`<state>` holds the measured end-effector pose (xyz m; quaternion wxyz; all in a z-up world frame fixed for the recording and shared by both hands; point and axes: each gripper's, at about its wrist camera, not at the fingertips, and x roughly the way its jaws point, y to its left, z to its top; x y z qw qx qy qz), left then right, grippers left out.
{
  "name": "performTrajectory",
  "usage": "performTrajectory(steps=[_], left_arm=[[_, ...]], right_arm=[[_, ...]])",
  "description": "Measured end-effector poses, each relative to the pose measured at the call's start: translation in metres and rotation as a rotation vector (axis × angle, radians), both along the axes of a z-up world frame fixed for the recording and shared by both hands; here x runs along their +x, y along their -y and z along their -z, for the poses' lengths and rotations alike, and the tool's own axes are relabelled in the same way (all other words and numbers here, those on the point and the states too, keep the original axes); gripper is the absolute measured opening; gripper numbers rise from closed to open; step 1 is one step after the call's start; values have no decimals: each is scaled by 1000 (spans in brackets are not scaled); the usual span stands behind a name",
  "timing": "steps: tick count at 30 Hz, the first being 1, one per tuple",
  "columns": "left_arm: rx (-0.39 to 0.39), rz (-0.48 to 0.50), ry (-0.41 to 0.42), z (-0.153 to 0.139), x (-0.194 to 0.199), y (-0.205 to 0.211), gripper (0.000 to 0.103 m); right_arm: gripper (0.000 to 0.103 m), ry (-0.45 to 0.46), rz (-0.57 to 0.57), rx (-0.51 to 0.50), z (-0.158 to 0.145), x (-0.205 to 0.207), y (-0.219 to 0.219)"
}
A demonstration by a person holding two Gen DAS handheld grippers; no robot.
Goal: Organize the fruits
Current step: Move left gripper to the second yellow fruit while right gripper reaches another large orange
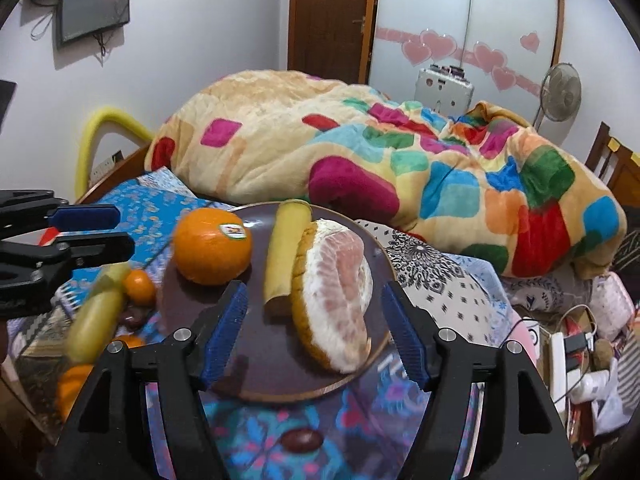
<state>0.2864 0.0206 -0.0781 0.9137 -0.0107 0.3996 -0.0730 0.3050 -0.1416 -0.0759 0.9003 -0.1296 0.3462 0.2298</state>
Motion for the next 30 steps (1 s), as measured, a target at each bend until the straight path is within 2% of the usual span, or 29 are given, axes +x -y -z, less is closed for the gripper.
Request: performTrajectory(steps=[2,5,7,12,20,27,30], left_arm=[[-4,-15,16,-5,-14,-6,50],[2,-26,41,-12,-36,-10,55],[8,-33,54,-15,-52,-14,59],[18,-63,69,-17,-92,-23,66],[-2,-105,47,-3,-132,-40,68],[5,-127,23,22,-148,-47,68],[3,-135,13,34,-149,-50,68]], right_arm=[[69,23,0,4,-8,-15,0],[76,76,10,8,-19,-40,-2],[77,111,11,11,-24,-58,-5],[79,112,-8,65,-26,-87,-12],[81,69,-37,113,8,-123,-28],[81,67,-47,56,29,-132,-46],[81,49,-55,61,35,-130,-52]])
